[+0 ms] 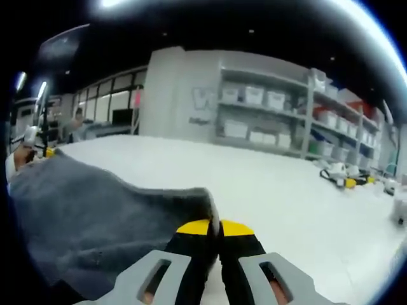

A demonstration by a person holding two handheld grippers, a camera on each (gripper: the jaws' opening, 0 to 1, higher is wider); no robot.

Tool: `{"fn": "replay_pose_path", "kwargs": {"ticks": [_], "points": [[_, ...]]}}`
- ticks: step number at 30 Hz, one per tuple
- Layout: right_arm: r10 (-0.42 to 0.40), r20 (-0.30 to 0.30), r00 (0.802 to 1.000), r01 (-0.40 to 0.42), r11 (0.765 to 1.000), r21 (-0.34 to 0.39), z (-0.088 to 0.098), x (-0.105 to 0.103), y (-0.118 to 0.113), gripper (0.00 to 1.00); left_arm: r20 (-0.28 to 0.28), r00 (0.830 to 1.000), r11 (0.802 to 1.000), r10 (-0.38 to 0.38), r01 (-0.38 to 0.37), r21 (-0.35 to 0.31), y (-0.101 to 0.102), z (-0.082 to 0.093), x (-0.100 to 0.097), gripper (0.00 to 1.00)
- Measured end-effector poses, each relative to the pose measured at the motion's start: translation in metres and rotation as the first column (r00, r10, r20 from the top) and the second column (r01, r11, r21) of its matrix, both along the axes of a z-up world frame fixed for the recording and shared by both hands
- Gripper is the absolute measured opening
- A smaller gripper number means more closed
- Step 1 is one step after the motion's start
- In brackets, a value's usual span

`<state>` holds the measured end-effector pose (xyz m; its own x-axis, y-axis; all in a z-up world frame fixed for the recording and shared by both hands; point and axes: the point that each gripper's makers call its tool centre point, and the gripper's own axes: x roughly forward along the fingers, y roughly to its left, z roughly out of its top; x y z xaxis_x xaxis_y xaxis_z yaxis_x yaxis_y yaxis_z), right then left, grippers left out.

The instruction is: Open the folded towel by lifting each exposed corner and separating the folded layers until the towel lies flat within the target outline without major curled edges

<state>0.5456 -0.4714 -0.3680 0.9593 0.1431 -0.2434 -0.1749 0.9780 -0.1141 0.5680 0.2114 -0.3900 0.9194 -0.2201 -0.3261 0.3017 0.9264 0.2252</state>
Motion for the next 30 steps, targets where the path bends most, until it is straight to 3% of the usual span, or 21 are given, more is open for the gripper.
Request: {"fn": "replay_pose_path", "kwargs": {"ticks": [5,11,21,25,28,30], "points": [[-0.009,-0.013,1.0,0.009,1.0,-0.006,-0.003,0.0,-0.002,0.0,-0.004,1.0,1.0,-0.002,0.002,0.021,0.013,-0.002,-0.003,0.02],[0.0,-0.013,1.0,0.0,1.0,-0.008,-0.004,0.001,-0.001,0.0,-0.005,1.0,0.999,0.016,-0.016,-0.039,0.022,-0.001,-0.008,0.02],[0.019,-0.004,1.0,-0.019,0.999,-0.027,-0.002,-0.002,0.006,0.0,0.011,0.999,0.997,0.039,-0.038,-0.069,0.04,0.006,-0.011,0.02],[0.017,0.02,1.0,-0.016,1.0,-0.021,0.005,-0.009,0.003,0.0,0.024,0.999,0.986,0.039,-0.035,-0.161,0.047,0.015,-0.019,0.02],[0.04,0.06,0.997,-0.044,0.997,0.069,0.017,-0.016,0.009,0.0,0.049,0.998,0.984,0.045,-0.036,-0.174,0.052,0.024,-0.025,0.02],[0.045,0.084,0.995,-0.049,0.998,0.048,0.022,-0.018,0.01,0.0,0.057,0.997,0.983,0.045,-0.035,-0.178,0.052,0.027,-0.028,0.01]]}}
